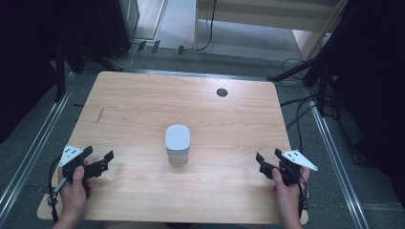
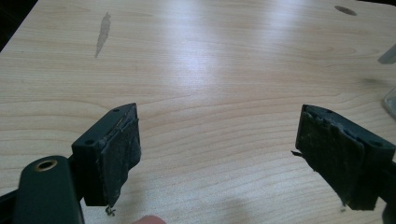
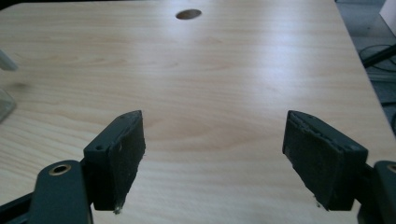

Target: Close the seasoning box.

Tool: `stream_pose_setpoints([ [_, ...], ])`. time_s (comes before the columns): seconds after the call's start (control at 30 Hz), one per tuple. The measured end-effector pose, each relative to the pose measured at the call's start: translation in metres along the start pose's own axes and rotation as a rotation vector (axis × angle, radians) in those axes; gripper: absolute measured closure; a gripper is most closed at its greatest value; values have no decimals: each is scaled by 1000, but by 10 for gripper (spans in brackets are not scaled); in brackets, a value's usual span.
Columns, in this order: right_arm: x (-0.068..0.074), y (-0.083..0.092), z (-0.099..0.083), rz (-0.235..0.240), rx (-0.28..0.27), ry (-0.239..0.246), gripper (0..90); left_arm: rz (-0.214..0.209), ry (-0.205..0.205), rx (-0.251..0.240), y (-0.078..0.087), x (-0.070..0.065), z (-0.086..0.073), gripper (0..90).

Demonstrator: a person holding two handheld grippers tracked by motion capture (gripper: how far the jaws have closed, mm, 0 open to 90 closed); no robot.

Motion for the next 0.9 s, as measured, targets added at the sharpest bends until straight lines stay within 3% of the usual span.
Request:
stream_pose_setpoints([
  [0.03, -9, 3, -9, -10, 10, -14, 221, 2, 1, 2, 0, 0, 0, 140],
  [0.27, -28, 15, -30, -44, 22, -26, 228, 0, -1, 3, 0, 0, 0, 139],
  [0.47, -47, 32, -52, -53, 24, -72, 239, 2, -3, 2, 0, -1, 0, 139],
  [0.57, -51, 36, -60, -41, 20, -92, 243, 2, -2, 1, 0, 0, 0, 139],
  [0.9, -46, 39, -66, -39, 34, -72, 249, -6, 14, 3, 0, 1, 0, 139],
])
Point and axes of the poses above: each handheld gripper's, and its own axes: y roughly backward along the jaws, z roughly out of its top, x roughly to its left, the point moved 6 cm from there along -y, roughly forward along the jaws, and after that the axes turned 14 degrees about x, right-handed, at the moved point
